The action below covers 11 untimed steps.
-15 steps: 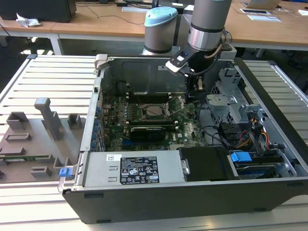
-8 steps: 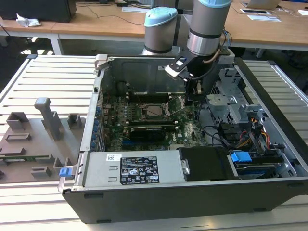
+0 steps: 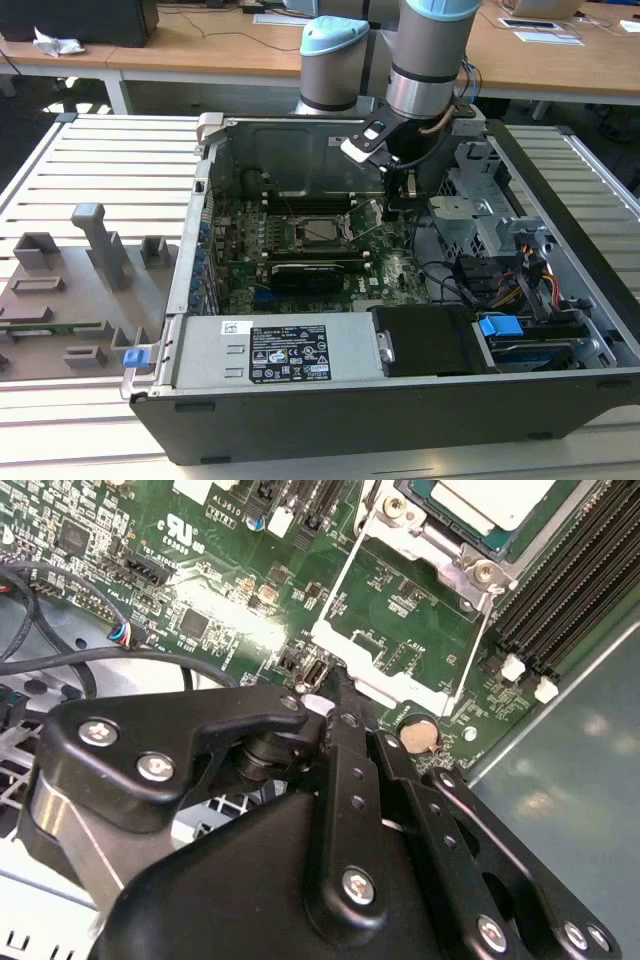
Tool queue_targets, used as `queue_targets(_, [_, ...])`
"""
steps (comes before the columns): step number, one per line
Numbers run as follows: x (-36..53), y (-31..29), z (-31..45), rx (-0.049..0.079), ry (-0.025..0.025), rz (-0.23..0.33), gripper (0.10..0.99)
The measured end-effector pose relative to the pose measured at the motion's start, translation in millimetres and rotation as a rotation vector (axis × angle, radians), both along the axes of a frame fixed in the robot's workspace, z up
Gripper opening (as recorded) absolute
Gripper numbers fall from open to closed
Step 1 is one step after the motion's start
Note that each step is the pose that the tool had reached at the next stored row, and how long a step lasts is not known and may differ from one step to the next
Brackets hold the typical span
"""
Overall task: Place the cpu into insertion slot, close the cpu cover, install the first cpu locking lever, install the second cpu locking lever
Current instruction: 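Close the cpu cover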
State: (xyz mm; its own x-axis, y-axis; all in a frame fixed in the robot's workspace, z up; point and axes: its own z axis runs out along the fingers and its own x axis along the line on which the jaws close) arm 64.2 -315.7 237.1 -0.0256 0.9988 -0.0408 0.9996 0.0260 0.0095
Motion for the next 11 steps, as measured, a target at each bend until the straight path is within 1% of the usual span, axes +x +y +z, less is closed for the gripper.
queue_targets(2, [-0.1,0.0,3.5,0.000,-0.0002,0.000,0.110])
queue_targets(3, [0.2,0.0,3.7,0.000,-0.0002,0.000,0.110])
queue_targets(4, [1.8,0.0,3.8,0.000,0.0015,0.000,0.110])
queue_targets(7, [10.7,0.4,3.3,0.000,0.0119,0.000,0.110])
queue_targets(8, [15.3,0.6,2.7,0.000,0.0178,0.000,0.110])
queue_targets(9, [17.9,1.0,2.2,0.000,0.0226,0.000,0.110])
queue_targets(10, [20.2,1.3,1.7,0.000,0.0338,0.000,0.110])
queue_targets(11, [21.3,1.6,1.5,0.000,0.0501,0.000,0.110])
